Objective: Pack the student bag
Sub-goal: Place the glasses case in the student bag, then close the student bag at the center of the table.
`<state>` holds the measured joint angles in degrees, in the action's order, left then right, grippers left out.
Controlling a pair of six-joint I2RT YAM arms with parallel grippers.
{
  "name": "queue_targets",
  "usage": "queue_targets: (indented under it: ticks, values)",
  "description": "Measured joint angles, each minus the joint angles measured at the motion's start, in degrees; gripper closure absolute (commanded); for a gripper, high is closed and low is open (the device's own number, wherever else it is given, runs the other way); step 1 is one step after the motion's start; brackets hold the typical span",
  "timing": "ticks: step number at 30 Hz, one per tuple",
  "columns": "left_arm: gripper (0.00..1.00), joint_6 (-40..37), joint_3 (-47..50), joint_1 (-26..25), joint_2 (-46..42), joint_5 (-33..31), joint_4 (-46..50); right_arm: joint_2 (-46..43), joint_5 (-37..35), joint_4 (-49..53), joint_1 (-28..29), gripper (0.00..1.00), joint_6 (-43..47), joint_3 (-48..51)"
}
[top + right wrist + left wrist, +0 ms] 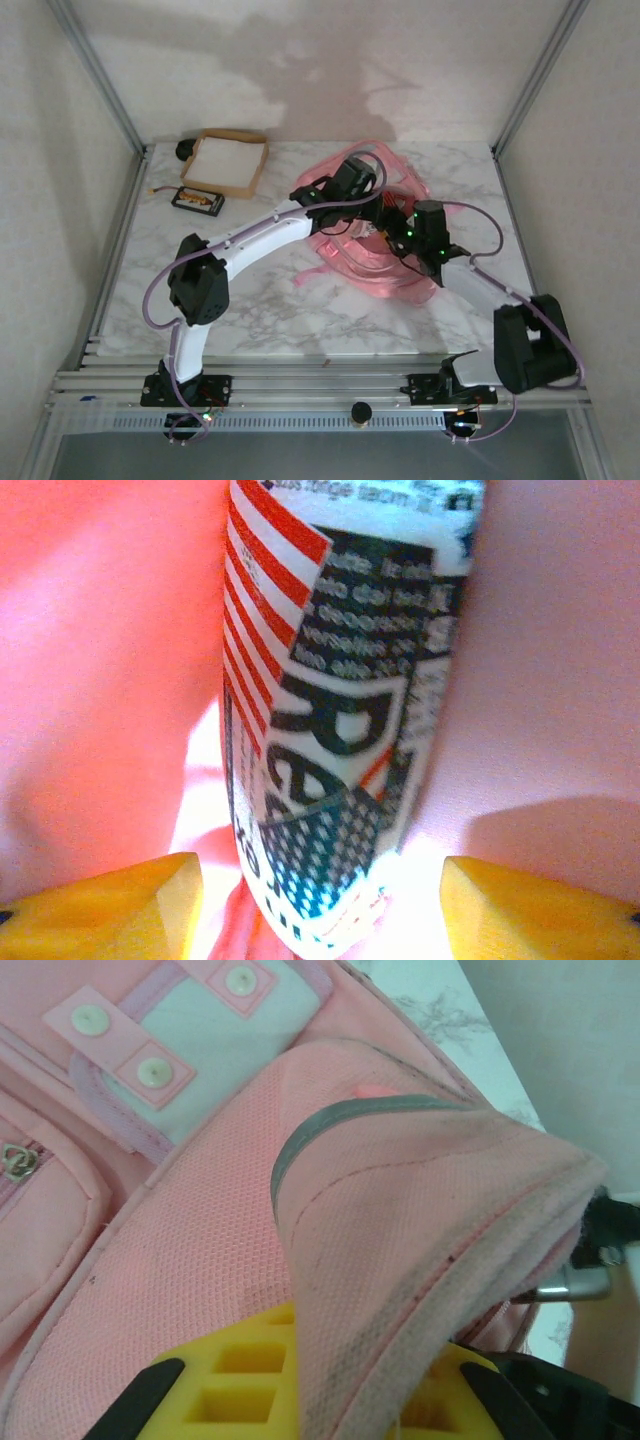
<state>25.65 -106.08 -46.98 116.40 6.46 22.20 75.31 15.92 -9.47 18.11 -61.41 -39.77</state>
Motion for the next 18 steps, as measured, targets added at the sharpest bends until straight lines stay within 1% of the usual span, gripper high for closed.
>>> queue_targets:
  ticks: [3,5,6,8,9,10,14,16,18]
  values:
    - [1.0,0.4,1.4,-0.6,0.0,0.0,-0.7,-7.2,0.0,2.7,-1.6,0.35,1.5,3.6]
    - [0.95,0.8,3.0,-0.8,0.0,0.3,-1.8,-11.0,0.2,5.2,-2.9,0.36,2.8,4.1]
    - [0.92,1.0,3.9,-0.9,0.0,0.8,-2.7,-12.8,0.4,6.2,-3.5,0.36,3.8,4.1]
    - [0.73,1.4,4.7,-0.9,0.4,1.8,-4.0,-15.4,0.6,8.4,-4.5,0.36,5.5,4.0]
    - [0.65,1.9,4.9,-0.9,0.7,2.8,-5.0,-16.7,0.6,10.3,-4.8,0.36,6.7,3.7]
    - [0.61,2.1,5.1,-1.0,0.9,3.7,-5.8,-17.7,0.5,12.2,-5.0,0.37,7.8,3.5]
    - [0.51,2.3,8.6,-0.8,0.0,7.2,-9.3,-19.5,-0.6,20.2,-5.1,0.39,11.9,0.9]
    - [0.47,2.9,13.7,-0.2,-2.5,9.2,-12.1,-19.5,-2.3,24.5,-4.2,0.4,13.6,-1.4]
    - [0.44,4.3,21.0,1.1,-7.2,11.5,-15.1,-19.2,-5.6,29.4,-1.4,0.39,14.7,-4.2]
